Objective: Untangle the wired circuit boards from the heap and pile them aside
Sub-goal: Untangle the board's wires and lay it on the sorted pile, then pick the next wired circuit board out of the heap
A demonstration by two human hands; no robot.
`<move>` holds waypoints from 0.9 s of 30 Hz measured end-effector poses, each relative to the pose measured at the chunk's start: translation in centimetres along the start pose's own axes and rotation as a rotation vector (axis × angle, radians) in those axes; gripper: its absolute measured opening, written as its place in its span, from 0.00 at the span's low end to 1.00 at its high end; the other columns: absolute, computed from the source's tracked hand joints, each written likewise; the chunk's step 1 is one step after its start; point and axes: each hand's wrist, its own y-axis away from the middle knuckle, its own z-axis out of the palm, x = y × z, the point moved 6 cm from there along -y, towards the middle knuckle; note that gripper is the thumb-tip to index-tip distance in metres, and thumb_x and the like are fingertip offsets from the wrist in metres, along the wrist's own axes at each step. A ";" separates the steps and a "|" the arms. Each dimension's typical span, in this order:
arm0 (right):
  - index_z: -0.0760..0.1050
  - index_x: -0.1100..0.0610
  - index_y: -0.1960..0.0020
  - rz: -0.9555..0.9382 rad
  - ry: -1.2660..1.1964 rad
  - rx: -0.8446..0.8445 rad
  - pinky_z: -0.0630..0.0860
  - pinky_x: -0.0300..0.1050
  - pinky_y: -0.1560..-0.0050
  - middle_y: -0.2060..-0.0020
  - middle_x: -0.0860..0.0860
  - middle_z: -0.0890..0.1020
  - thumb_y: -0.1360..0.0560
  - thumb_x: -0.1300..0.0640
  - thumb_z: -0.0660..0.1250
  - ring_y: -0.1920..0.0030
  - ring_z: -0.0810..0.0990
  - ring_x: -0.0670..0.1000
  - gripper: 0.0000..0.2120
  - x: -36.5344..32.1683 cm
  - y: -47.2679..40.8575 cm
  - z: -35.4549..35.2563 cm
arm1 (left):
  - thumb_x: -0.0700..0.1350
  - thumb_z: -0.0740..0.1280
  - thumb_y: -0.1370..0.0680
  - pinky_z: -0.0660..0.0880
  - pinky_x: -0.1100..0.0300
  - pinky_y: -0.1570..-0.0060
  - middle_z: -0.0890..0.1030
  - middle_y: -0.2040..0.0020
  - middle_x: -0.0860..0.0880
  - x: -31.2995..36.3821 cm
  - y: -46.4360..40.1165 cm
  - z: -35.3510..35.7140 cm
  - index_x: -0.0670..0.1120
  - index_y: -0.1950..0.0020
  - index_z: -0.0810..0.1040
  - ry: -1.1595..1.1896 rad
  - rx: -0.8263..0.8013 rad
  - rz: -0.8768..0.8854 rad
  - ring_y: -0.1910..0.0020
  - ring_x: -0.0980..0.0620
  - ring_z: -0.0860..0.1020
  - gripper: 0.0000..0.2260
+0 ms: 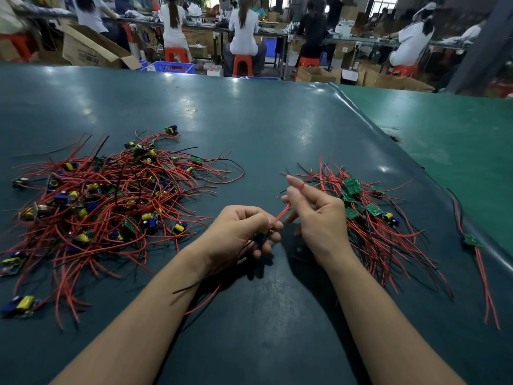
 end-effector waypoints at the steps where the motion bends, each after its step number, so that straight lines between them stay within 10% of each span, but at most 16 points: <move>1: 0.80 0.54 0.44 0.020 -0.051 0.032 0.69 0.36 0.77 0.65 0.48 0.84 0.20 0.62 0.65 0.73 0.76 0.44 0.08 0.1 -0.2 -0.4 | 0.37 0.66 0.24 0.67 0.66 0.80 0.80 0.69 0.44 0.0 0.0 0.0 0.40 0.62 0.81 -0.001 -0.013 0.000 0.77 0.53 0.74 0.07; 15: 0.78 0.56 0.49 -0.007 -0.201 0.108 0.67 0.36 0.81 0.68 0.54 0.84 0.18 0.64 0.59 0.81 0.72 0.47 0.10 -0.5 -0.4 -1.8 | 0.39 0.65 0.26 0.68 0.66 0.79 0.81 0.67 0.43 0.0 0.3 0.2 0.43 0.63 0.82 -0.022 -0.088 -0.027 0.76 0.52 0.75 0.08; 20: 0.74 0.56 0.49 0.172 -0.318 0.095 0.69 0.36 0.82 0.64 0.55 0.84 0.20 0.44 0.60 0.80 0.74 0.48 0.15 0.2 -0.5 -1.5 | 0.36 0.64 0.22 0.73 0.67 0.72 0.83 0.64 0.42 0.3 0.2 -0.3 0.40 0.59 0.84 0.126 0.000 0.027 0.69 0.53 0.79 0.10; 27: 0.78 0.53 0.65 0.218 -0.005 -0.431 0.60 0.34 0.81 0.76 0.49 0.72 0.34 0.39 0.71 0.80 0.67 0.45 0.17 0.5 2.0 2.6 | 0.44 0.71 0.31 0.72 0.54 0.56 0.83 0.62 0.46 0.6 -0.3 -1.7 0.42 0.54 0.85 0.257 0.171 0.121 0.61 0.48 0.77 0.09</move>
